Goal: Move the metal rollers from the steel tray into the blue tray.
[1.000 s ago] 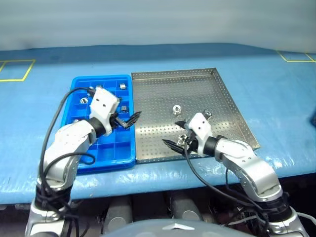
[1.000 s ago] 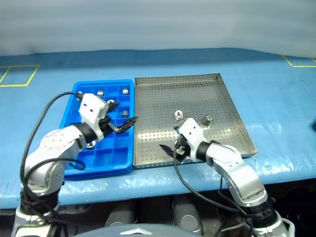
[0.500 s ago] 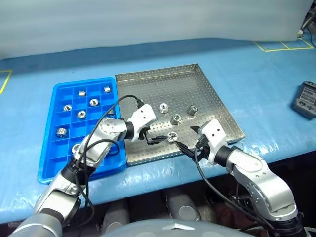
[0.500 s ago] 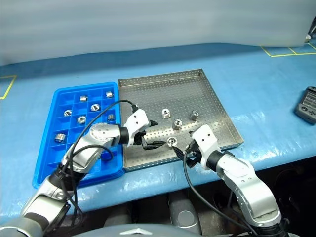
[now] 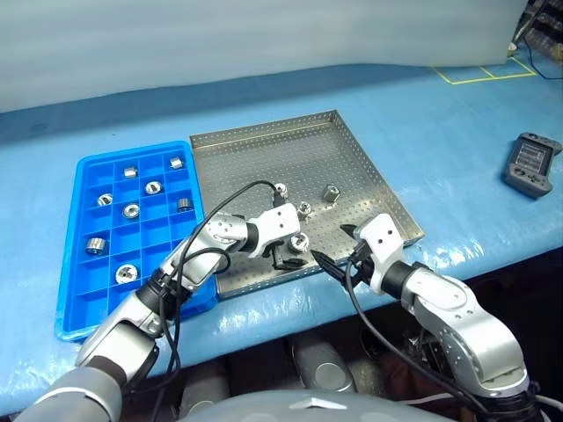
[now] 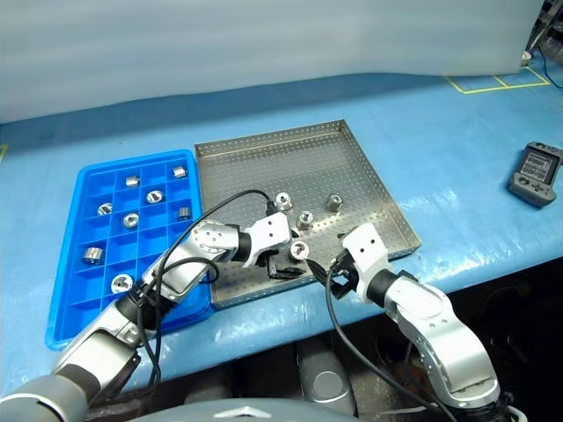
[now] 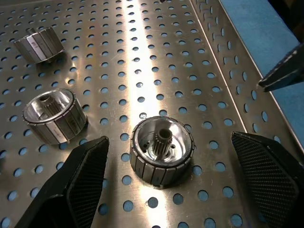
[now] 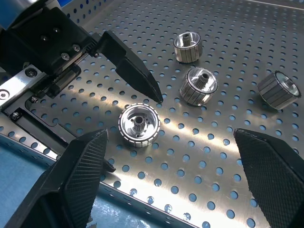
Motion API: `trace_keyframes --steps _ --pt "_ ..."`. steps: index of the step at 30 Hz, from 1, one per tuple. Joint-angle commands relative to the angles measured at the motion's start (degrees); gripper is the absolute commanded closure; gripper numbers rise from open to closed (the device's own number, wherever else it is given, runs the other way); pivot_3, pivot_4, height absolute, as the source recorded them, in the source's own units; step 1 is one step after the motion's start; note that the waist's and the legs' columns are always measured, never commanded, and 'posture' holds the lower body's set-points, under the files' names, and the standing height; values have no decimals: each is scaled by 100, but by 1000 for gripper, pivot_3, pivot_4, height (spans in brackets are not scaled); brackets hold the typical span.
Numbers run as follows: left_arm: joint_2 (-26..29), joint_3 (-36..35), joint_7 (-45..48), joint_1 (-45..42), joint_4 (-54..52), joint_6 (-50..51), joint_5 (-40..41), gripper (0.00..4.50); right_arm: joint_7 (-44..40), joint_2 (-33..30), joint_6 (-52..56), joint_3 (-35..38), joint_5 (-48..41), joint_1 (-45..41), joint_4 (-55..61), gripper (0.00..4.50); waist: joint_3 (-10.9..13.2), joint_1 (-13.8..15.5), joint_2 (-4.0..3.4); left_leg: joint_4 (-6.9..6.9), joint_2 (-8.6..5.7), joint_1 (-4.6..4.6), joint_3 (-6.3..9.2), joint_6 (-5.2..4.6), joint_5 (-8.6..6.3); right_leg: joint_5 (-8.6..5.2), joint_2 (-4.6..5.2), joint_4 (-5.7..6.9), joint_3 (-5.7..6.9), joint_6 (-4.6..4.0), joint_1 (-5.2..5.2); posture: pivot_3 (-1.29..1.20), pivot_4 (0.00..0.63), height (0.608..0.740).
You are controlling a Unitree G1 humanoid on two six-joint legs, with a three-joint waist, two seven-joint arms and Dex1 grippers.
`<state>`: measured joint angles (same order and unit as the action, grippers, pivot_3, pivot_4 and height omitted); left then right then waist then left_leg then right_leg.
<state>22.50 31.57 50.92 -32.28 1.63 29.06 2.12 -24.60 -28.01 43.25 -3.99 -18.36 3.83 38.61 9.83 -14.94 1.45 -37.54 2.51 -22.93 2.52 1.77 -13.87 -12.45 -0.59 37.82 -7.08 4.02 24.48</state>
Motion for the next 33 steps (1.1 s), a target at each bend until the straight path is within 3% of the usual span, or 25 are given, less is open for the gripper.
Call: trace_keyframes --steps 1,2,5,11,12,22,33 --pt "-105 -24 -32 -131 115 -189 -181 20 18 35 -80 18 -25 -59 115 0 0 -6 0 0 0 0 0 0 0 0 0 0 0 0 0 -270 150 740" --pt "-138 -32 -58 -138 170 -202 -222 20 17 42 -83 11 -19 -66 107 0 0 -5 0 0 0 -1 0 0 0 0 0 -1 0 0 0 -270 150 740" --pt "-206 -59 -95 -144 266 -244 -311 631 16 61 -102 -12 3 -98 73 0 0 -5 0 2 -1 -1 0 0 0 1 1 -1 0 5 0 -270 150 740" --pt "-273 -241 -125 -73 161 -200 -269 2627 2 90 -132 -89 17 -165 2 0 0 0 0 5 0 0 1 0 0 1 0 0 0 6 2 -251 150 740" --pt "-261 -296 -137 -61 108 -177 -249 2750 -8 94 -131 -116 15 -183 -12 0 0 1 0 5 0 0 1 0 0 1 0 0 0 6 2 -244 150 740" --pt "-337 -1974 -1416 371 -1294 806 48 2750 -257 172 -209 -582 21 -789 -375 0 2 104 -3 7 1 0 3 0 0 7 -2 1 0 16 2 -144 150 740" --pt "-71 -3990 -2900 2459 -4301 2302 -81 2750 -1276 668 -772 -1700 62 -2412 -1490 0 6 635 -4 13 2 1 12 0 0 7 -3 2 8 15 3 49 150 740"
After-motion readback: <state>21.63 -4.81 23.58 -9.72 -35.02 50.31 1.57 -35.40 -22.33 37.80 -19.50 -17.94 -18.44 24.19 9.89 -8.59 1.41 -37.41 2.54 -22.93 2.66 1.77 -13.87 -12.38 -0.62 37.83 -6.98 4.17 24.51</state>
